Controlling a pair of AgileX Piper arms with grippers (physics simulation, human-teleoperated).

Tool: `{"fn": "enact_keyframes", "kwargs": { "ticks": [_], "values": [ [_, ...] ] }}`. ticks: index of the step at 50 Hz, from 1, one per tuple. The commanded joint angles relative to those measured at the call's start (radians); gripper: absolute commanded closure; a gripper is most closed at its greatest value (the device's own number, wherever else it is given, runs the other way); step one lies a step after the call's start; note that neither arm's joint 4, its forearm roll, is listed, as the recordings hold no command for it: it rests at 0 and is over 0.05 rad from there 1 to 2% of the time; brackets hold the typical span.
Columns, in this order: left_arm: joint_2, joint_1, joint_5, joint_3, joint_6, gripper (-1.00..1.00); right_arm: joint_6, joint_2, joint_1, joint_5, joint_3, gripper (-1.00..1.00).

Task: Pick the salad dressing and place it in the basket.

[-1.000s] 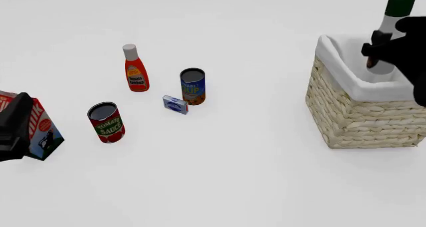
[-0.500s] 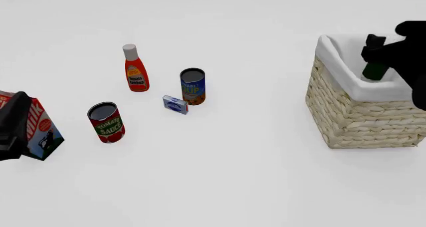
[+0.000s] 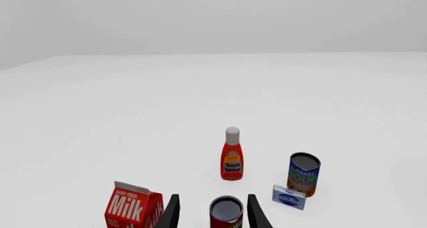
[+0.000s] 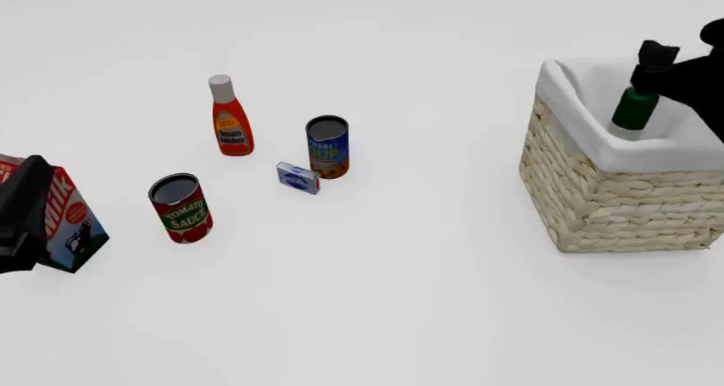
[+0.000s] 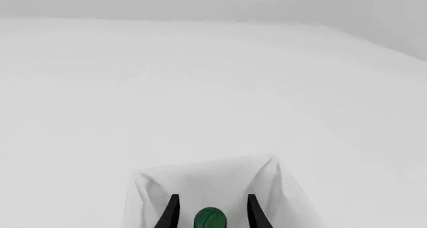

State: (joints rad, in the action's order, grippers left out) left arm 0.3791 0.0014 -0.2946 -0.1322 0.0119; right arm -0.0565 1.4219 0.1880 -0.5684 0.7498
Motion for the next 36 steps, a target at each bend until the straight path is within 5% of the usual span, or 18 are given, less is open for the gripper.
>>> {"fn": "enact_keyframes", "kwargs": {
  "ticks": [1,18,29,36],
  "values": [
    [0.005,0.0,-0.006,0.006,-0.001,-1.0,-0.005,-0.266,-0.016,0.071,-0.12,-1.0],
    [-0.015,-0.008,0.014,0.002,0.001,-1.0,-0.014,-0.67,-0.045,0.219,-0.341,-1.0],
    [-0.064,-0.011,0.067,-0.008,0.007,-1.0,-0.085,-0.957,-0.076,0.301,-0.492,-1.0],
    [-0.089,-0.012,0.091,-0.012,0.007,-1.0,-0.056,-1.157,-0.08,0.387,-0.59,-1.0]
  ]
}}
